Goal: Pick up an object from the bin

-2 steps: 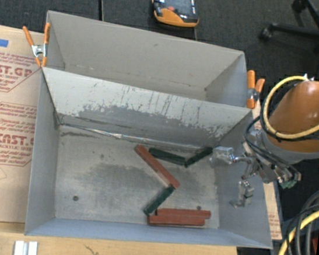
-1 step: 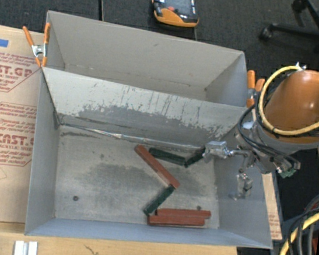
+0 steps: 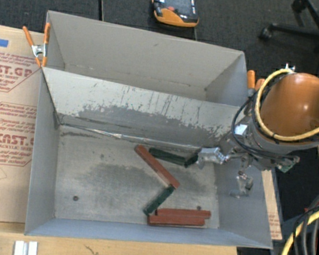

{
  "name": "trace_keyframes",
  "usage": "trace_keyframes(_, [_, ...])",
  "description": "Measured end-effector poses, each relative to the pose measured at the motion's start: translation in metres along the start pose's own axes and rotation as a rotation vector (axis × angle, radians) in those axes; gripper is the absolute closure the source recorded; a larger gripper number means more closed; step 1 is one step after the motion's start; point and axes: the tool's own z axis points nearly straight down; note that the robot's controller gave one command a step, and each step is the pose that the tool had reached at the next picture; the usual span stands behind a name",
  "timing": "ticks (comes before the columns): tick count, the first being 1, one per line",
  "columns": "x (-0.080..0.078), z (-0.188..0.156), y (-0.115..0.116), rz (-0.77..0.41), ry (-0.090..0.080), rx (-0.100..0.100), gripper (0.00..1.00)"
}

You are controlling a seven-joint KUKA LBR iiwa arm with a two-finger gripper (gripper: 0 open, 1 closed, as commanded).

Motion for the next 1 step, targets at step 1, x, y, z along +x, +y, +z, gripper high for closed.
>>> trace_keyframes(1, [-0.0224,0.0431,0.0179,-0.178,0.0,0.003,0.0])
